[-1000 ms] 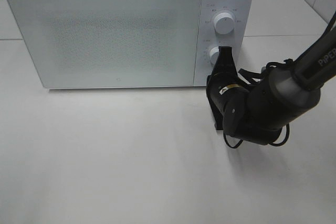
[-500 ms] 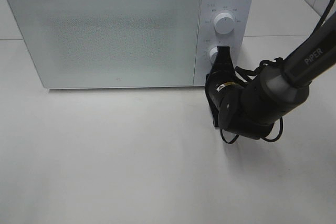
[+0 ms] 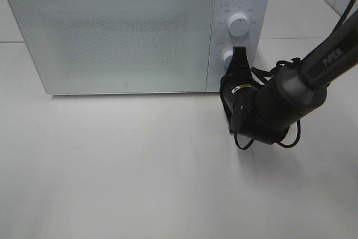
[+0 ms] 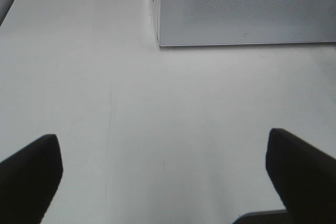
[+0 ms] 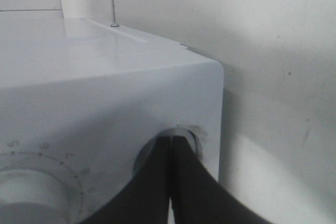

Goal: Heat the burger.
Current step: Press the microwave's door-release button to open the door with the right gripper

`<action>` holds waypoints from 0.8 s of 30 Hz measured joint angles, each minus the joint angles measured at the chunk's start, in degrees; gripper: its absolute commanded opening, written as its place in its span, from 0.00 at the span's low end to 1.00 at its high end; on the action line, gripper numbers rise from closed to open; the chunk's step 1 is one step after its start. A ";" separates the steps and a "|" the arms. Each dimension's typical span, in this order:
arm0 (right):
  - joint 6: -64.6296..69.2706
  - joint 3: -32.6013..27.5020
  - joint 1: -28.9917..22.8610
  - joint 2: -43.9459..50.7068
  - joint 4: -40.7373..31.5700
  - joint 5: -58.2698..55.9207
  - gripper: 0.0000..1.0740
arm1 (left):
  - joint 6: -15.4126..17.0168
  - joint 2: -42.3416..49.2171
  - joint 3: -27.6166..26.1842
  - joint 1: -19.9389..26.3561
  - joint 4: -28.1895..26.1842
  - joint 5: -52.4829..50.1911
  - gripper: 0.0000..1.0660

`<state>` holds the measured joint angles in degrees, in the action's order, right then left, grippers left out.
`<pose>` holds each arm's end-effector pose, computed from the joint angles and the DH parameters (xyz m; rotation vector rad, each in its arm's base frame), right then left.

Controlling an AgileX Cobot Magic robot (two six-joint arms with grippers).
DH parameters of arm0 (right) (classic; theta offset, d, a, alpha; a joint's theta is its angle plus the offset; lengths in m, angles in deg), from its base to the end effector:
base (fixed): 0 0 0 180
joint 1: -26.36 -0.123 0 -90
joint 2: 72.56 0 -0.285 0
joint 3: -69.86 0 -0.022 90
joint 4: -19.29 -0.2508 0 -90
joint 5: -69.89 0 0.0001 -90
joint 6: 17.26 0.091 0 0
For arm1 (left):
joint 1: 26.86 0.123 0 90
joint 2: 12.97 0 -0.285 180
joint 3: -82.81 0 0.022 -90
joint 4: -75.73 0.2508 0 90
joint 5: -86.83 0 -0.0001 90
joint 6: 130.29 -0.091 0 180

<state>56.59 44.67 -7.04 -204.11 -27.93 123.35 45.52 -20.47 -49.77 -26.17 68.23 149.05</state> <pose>0.3428 0.1618 0.0843 1.5312 1.3540 0.9919 -0.0093 -0.0106 0.2813 0.0722 2.0378 -0.1031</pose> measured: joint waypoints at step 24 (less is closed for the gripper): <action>-4.18 5.90 -1.78 -3.84 -8.02 2.29 0.00 | 0.00 0.00 0.00 0.00 -0.06 0.00 0.92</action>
<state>52.41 50.57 -8.81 -207.95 -35.95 125.64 45.52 -20.47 -49.77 -26.17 68.17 149.05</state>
